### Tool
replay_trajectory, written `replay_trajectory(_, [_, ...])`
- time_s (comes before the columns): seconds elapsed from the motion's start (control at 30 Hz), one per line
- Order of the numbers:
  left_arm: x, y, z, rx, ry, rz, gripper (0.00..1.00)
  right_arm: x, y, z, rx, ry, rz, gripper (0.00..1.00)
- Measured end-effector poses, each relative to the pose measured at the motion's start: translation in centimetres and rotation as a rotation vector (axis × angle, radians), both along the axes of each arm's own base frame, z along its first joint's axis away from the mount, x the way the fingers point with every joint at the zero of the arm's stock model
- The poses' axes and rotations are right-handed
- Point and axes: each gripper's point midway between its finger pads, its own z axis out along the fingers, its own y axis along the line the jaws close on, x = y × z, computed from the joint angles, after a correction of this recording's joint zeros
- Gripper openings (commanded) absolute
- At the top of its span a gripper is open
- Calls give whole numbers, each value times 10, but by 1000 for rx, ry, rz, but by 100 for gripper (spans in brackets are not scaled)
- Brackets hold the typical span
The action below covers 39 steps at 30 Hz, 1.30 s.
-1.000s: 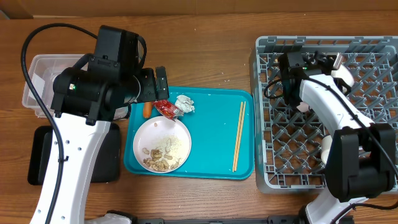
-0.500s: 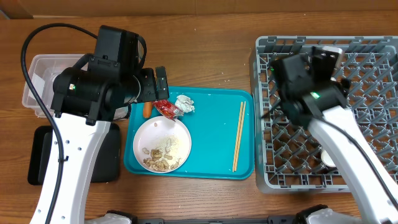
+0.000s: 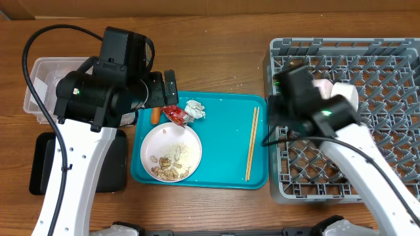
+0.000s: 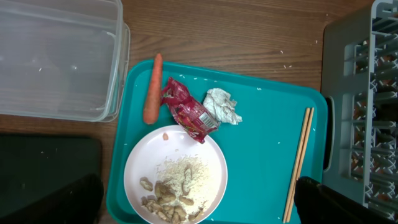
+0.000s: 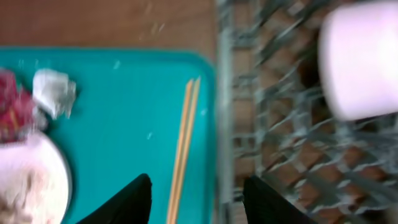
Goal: Sort waste into correct bins and load items into the dishwasher
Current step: 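Grasp one wooden chopstick on the tray with the right gripper, then carry the chopstick to the rack and set it in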
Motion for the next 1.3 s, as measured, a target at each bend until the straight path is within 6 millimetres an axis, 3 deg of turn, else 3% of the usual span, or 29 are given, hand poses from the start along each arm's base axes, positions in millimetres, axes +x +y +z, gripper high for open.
replay_trajectory(0.17, [0, 0, 0, 0, 0, 0, 100, -19, 27, -68, -37, 230, 47, 39])
replay_trajectory(0.23, [0, 0, 0, -1, 0, 0, 100, -24, 33, -89, -55, 291, 44, 39])
replay_trajectory(0.33, [0, 0, 0, 0, 0, 0, 100, -32, 48, -108, -70, 338, 55, 30])
replay_trajectory(0.5, [0, 0, 0, 0, 0, 0, 100, -37, 75, -120, -32, 340, 8, 29])
replay_trajectory(0.6, [0, 0, 0, -1, 0, 0, 100, -30, 80, -135, -17, 348, -55, 28])
replay_trajectory(0.77, [0, 0, 0, 0, 0, 0, 100, -17, 69, -155, -32, 360, -154, 28])
replay_trajectory(0.97, [0, 0, 0, -1, 0, 0, 100, -5, 50, -156, -28, 350, -233, 27])
replay_trajectory(1.13, [0, 0, 0, 0, 0, 0, 100, 0, 51, -158, -17, 340, -244, 25])
replay_trajectory(1.3, [0, 0, 0, 0, 0, 0, 100, -1, 51, -173, -33, 365, -248, 25])
